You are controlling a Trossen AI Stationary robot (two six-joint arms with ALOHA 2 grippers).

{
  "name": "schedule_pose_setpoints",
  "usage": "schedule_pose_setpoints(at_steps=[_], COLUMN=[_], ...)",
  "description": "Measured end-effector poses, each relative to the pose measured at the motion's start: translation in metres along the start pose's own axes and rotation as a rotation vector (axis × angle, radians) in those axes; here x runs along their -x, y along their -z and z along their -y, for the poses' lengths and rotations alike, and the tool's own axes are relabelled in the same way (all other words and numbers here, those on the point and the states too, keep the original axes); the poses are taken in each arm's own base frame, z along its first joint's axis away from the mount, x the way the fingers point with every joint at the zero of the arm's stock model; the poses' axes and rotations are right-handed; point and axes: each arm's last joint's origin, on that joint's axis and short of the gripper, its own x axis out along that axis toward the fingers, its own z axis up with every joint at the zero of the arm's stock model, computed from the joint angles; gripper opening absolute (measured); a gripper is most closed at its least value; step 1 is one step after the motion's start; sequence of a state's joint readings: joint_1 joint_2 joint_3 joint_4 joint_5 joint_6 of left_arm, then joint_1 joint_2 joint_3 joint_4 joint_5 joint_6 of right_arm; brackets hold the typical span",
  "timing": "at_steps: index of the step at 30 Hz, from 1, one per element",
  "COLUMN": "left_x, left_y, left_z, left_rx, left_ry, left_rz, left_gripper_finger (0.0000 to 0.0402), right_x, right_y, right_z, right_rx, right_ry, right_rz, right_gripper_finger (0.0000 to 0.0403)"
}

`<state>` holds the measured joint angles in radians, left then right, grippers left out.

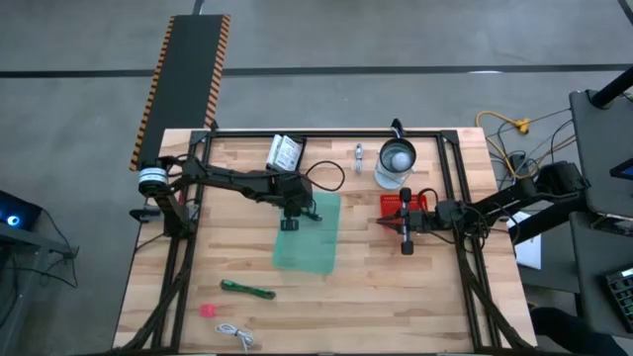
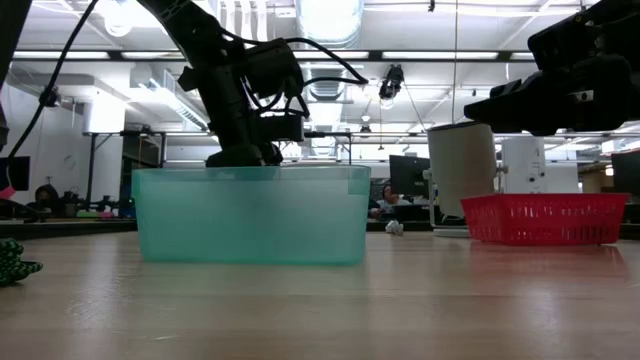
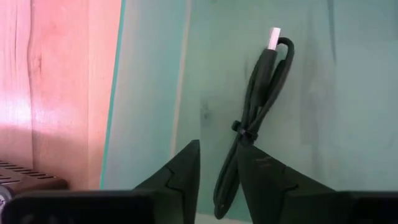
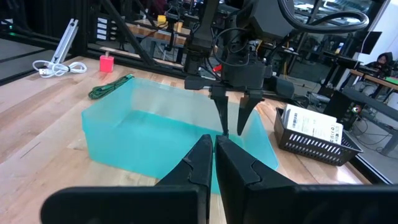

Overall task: Pick and place items into bin
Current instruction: Put the black charger cable into the green bin, then put the green charger cable into the green bin

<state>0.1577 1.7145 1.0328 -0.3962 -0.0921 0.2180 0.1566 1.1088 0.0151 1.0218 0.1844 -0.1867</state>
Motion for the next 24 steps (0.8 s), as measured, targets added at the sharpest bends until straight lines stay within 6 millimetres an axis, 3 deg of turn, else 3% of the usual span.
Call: schedule_pose_setpoints(at_steps=[16,24], left_x=[0.003,0.011], left_y=[-0.005,-0.017], left_z=[-0.001,-0.004], left_rx=[0.001,0.023], left_ry=[-0.001,-0.006], left_rz=[0.013,0.047], left_gripper_finger=[0.0165,0.0174], right_x=[0.000,0.000], right_y=[0.000,0.000], right_z=[0.000,0.000], right_rx=[0.000,0.000], right_ry=[0.000,0.000], right_rz=[0.000,0.000], right_gripper_finger=[0.0009,0.0009])
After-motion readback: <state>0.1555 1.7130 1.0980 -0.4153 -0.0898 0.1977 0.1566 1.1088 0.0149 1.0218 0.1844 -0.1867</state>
